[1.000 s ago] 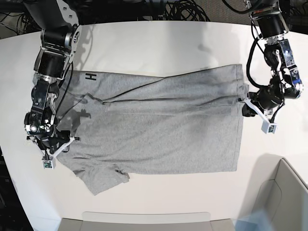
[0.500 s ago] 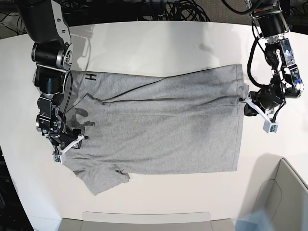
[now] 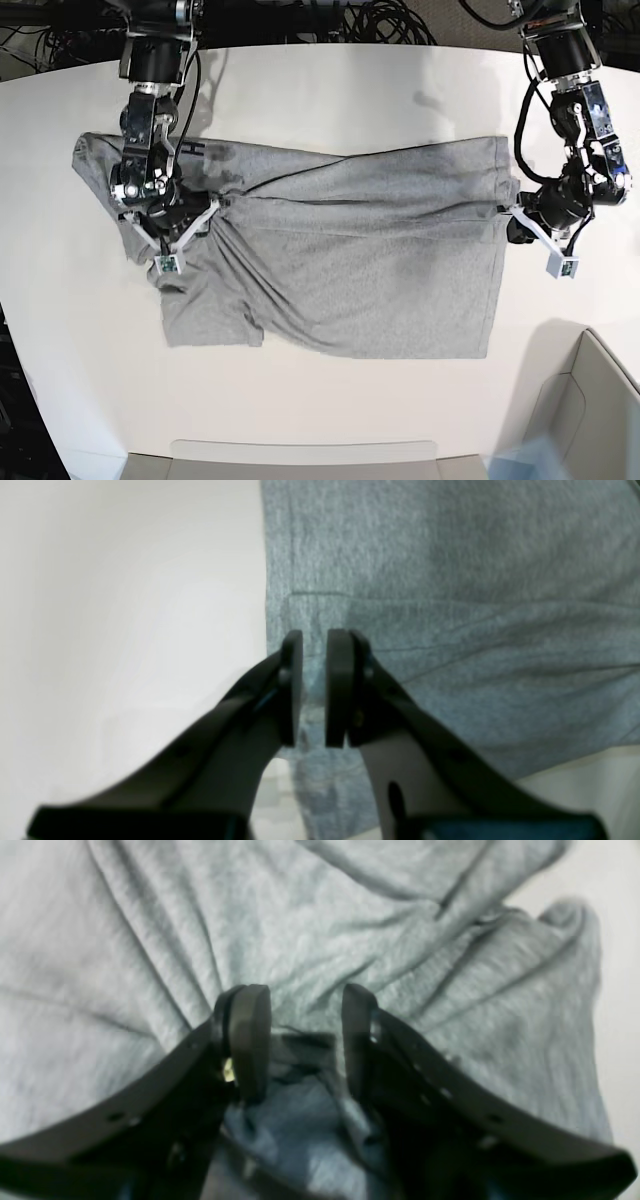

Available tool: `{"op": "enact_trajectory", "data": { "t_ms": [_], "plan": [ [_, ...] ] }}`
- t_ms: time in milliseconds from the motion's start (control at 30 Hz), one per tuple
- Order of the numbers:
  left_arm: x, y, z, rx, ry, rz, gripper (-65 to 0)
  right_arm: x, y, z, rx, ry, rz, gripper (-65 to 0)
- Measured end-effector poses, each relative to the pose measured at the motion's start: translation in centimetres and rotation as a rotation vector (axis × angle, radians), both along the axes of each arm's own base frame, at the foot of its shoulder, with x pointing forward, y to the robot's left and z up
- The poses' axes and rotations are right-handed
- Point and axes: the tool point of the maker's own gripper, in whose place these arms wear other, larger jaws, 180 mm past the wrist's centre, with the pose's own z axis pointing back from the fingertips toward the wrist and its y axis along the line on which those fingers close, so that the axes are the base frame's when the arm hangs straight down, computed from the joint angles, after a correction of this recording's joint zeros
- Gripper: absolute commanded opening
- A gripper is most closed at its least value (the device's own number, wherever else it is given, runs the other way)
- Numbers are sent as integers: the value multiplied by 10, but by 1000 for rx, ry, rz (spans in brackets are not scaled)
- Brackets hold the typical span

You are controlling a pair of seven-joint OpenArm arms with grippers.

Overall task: Fold the T-shirt properly
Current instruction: 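Move the right gripper to the sleeve and hem and grasp it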

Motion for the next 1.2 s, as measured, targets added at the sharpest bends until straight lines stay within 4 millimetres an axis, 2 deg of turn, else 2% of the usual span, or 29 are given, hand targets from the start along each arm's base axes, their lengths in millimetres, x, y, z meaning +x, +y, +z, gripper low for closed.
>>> {"op": "enact_trajectory", "data": {
  "t_ms": [33, 133, 200, 267, 433, 533, 667, 767, 900, 967, 1067, 1100, 1200],
  "plan": [
    [0, 0, 0, 0, 1, 1, -570, -10, 3, 2, -4, 24, 7, -408],
    [-1, 1, -1, 4, 4, 1, -570, -23, 0, 7, -29, 45, 7, -408],
    [-1, 1, -1, 3, 5, 1, -570, -21, -2, 16, -44, 20, 5, -408],
    [-1, 1, -1, 3, 4, 1, -570, -8, -1, 34, -43, -69, 9, -408],
    [0, 1, 0, 3, 2, 1, -570, 47, -1, 103, -37, -334, 11, -406],
    [1, 0, 1, 1, -1, 0, -569, 68, -14, 111, -55, -345, 8, -405],
    [0, 1, 0, 4, 2, 1, -569, 94, -50, 89, -77, -243, -38, -404],
    [0, 0, -1, 3, 4, 0, -569, 110, -80, 74, -11, -178, -144, -404],
    [-2, 0, -2, 4, 10, 0, -569, 124, -112, 63, 116, -190, -256, -404],
    [-2, 1, -2, 4, 9, 0, -569, 124, -113, 49, 169, -186, -233, -404],
    [-1, 0, -2, 0, 8, -1, -569, 113, -98, 18, 248, -131, -226, -405],
    [-1, 0, -2, 0, 8, -1, -569, 118, -92, 18, 280, -176, -217, -405],
    [-1, 0, -2, 3, 7, 0, -569, 120, -81, 15, 314, -158, -203, -406]
  ]
}}
